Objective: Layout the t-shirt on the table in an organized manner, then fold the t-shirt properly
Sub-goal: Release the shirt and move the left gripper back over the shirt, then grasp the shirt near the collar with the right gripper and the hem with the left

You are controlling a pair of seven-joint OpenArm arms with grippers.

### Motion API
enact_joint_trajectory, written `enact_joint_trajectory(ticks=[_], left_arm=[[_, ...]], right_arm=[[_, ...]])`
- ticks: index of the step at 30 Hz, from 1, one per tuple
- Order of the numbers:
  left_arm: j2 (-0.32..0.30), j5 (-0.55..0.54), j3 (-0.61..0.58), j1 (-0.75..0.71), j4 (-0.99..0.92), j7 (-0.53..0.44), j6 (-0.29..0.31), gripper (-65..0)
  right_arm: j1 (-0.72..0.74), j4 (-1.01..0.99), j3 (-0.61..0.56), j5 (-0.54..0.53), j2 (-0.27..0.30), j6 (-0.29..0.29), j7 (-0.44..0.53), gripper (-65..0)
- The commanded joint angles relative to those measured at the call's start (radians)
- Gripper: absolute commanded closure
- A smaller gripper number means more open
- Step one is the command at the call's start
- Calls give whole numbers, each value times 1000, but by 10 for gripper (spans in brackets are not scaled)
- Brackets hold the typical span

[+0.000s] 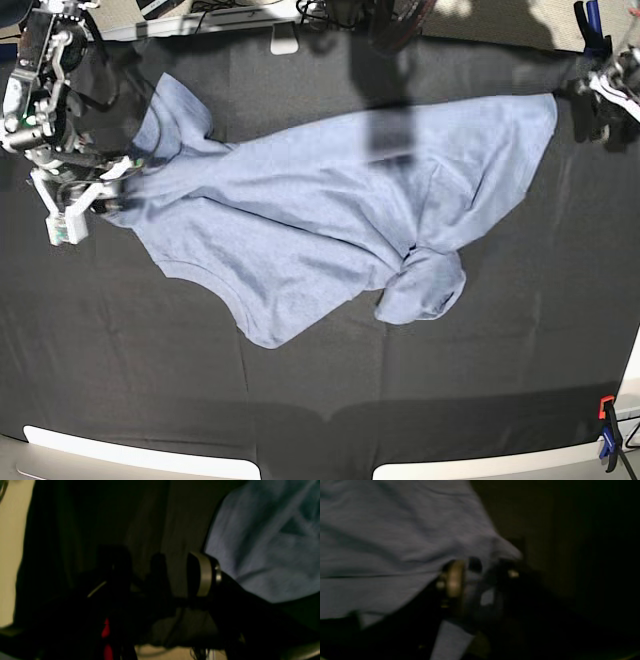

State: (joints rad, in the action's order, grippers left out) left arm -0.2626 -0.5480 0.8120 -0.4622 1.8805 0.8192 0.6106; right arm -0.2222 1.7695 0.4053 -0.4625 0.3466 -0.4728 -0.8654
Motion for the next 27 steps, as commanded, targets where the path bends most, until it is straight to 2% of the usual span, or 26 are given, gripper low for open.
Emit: enact_joint_trajectory(ticks=[1,6,9,12,17,22,25,27], left_arm=[[-35,-38,6,0,19,-23,3,-322],[-96,-172,3,48,19,-35,4,-322],[-96,-183,-28,121,19,-35,6,-322],[-95,-182,-126,200,19,-35,6,-322],[-95,-64,-349,341,-7,-61,-6,-322],[-95,99,-488,475,-187,-145,-109,-292],[-95,89,-539,558,-340,-147,-100,-290],[-95,53,-581,600,-420,-146,-42,-290]], right_arm=[[18,21,6,-25,22,-10,19,-298],[79,21,6,-46,31,-10,11,-314],[121,21,6,-47,33,-9,7,-314],[149,21,0,-47,33,-10,4,-314],[154,21,-53,-42,32,-10,-20,-314],[154,20,-122,3,32,-10,-37,-314],[154,20,-142,13,28,-10,-33,-314],[155,20,-145,13,23,-10,-31,-314]])
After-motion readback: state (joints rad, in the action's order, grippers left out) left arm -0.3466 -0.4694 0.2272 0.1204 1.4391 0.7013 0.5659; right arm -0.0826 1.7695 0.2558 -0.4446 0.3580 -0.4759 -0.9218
